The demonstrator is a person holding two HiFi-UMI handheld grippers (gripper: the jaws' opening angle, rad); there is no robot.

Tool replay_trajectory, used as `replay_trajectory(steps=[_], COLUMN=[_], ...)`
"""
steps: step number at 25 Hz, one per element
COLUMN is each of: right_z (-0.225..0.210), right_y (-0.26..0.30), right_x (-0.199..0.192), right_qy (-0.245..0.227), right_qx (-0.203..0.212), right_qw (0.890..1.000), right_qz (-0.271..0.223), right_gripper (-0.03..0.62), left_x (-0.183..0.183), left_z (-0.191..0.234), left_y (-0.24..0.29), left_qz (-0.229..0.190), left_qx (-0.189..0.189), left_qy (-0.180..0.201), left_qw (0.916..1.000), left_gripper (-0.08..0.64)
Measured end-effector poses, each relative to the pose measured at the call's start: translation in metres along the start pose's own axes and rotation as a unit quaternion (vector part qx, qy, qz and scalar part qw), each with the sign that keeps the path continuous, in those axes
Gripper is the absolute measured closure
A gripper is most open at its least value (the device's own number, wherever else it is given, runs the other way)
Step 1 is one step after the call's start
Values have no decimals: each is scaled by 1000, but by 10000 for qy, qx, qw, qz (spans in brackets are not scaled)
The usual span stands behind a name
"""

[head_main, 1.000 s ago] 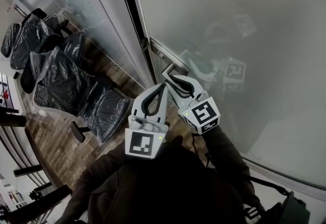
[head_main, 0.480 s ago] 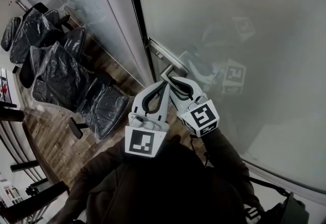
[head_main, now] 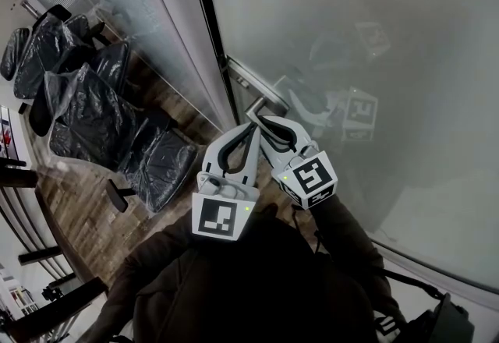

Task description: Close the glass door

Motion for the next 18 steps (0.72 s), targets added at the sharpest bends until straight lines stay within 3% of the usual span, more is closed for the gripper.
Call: replay_trajectory(steps=[18], right_z=[0], right_y=[-1], right_x=[0], right_qy=[9], right_qx=[-44], right_qw=[10000], right_qz=[12], right_gripper=[529], left_x=[-1], left_z=[1], left_y=[-2], left_qz=[-34], left_qx=[13], left_qy=[9], left_qw=[10000], left_gripper=[563])
Point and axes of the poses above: the fingertips, and each gripper's own axes: y forward along the fingers, z to its left, x out of its top, the point moved 10 cm from there along -y, backward along the fingers, and after that the axes turned 11 degrees about -x, right-handed, at the moved point
